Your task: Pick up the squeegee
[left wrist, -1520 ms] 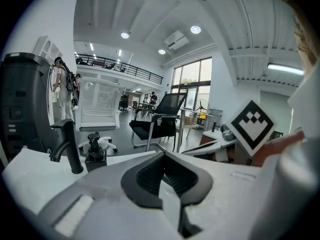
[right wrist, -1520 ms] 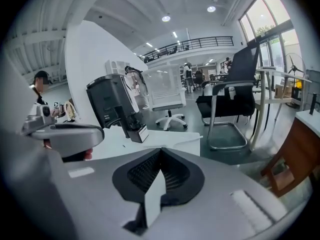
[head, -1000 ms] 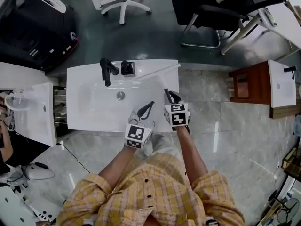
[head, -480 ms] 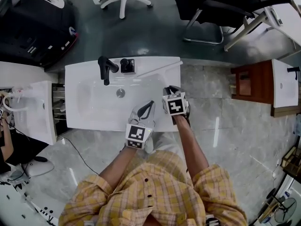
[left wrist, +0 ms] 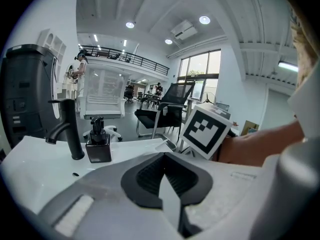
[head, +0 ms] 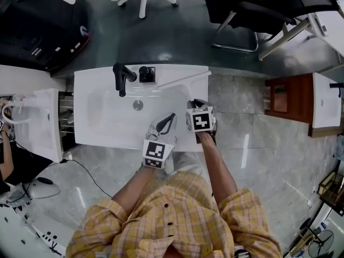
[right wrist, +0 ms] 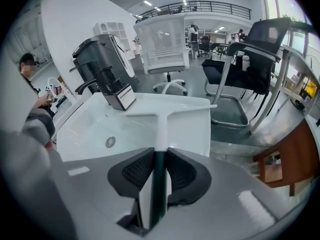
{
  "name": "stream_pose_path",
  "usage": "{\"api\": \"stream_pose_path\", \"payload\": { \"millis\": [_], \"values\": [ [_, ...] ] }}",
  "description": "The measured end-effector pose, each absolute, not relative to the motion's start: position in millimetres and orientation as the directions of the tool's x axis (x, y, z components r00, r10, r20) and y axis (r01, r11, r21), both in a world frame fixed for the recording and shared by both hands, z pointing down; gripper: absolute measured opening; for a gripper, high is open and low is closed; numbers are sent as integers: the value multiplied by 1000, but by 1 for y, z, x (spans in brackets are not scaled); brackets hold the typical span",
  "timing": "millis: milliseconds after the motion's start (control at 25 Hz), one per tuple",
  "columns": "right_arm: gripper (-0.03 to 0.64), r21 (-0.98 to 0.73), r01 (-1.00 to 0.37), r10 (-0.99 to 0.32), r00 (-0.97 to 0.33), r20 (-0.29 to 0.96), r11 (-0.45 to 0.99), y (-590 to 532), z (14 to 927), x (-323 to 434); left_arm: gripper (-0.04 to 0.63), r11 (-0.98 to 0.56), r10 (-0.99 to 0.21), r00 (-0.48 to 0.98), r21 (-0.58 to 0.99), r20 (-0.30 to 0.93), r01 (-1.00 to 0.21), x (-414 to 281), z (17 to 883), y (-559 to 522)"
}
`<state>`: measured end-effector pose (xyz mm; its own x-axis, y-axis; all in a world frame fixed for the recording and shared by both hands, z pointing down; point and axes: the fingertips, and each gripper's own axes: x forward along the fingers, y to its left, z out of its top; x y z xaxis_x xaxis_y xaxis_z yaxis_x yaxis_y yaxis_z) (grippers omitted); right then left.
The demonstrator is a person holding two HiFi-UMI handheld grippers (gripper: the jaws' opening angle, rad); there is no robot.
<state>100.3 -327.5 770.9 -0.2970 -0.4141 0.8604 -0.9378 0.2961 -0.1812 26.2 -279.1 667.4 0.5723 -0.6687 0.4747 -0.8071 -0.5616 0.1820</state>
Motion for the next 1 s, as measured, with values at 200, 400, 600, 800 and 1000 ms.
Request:
{"api": "stream_pose_path", "payload": {
  "millis": [200, 400, 600, 800, 1000],
  "values": [
    [86, -195, -940, -435, -306, 847, 281, -328, 765, 100, -3, -565, -669, 573, 177, 474, -806, 21, 665, -278],
    [86, -207, -943, -471, -311, 826, 259, -328, 749, 102, -3, -564, -677, 570, 169, 466, -808, 17, 659, -275],
    [86, -234, -940, -530, -334, 780, 248, -327, 722, 102, -3, -567, -684, 570, 159, 455, -808, 14, 648, -270],
    [86, -257, -940, -600, -341, 724, 225, -320, 692, 104, -3, -567, -696, 571, 154, 435, -809, 3, 638, -268],
    [86, -279, -939, -659, -341, 670, 203, -309, 665, 105, -3, -573, -705, 577, 148, 414, -806, -2, 623, -264]
  ]
}}
